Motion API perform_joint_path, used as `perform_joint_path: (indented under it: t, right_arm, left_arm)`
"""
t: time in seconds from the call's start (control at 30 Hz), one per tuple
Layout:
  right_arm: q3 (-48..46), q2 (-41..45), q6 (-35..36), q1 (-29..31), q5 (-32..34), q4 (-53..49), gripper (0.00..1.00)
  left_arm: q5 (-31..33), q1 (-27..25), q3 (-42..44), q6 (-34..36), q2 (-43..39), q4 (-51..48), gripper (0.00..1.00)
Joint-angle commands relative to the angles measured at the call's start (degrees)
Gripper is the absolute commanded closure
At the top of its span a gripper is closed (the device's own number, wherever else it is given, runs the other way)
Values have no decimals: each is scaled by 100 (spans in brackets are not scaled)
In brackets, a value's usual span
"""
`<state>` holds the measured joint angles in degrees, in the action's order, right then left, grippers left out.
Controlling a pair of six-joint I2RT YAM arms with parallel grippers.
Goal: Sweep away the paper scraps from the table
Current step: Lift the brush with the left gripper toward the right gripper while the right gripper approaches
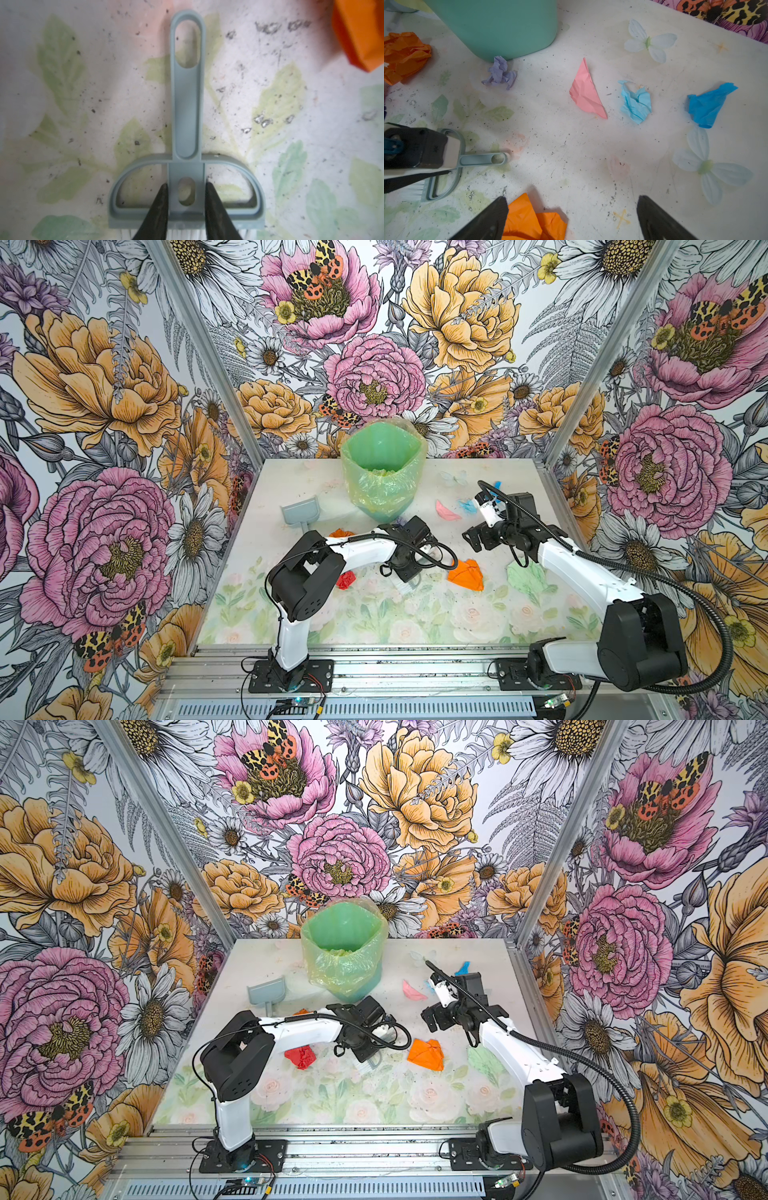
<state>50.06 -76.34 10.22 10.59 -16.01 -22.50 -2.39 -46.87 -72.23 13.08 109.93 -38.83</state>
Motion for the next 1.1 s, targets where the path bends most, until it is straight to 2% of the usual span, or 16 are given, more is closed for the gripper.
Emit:
perform_joint_path:
  t: [0.0, 0.33, 0.57, 0.77, 1.07]
  right_arm:
    - [-33, 22, 46, 55, -356, 39, 1]
    - [-18, 121, 3, 57, -1551, 13, 2]
    - [227, -33, -273, 51, -3073, -50, 3]
    - [447, -132, -518, 66, -4103, -48, 5]
    - [635, -49, -592, 77, -4628, -65, 5]
  left_arm:
    - [-448, 133, 5, 256, -329, -89, 94]
    - [-1166, 557, 138, 697, -1015, -359, 100]
    - [-1976, 719, 86, 948, -1293, -463, 100]
    - [-2620, 754, 59, 1187, -1419, -572, 100]
    - [-3344, 921, -45, 1382, -1662, -765, 100]
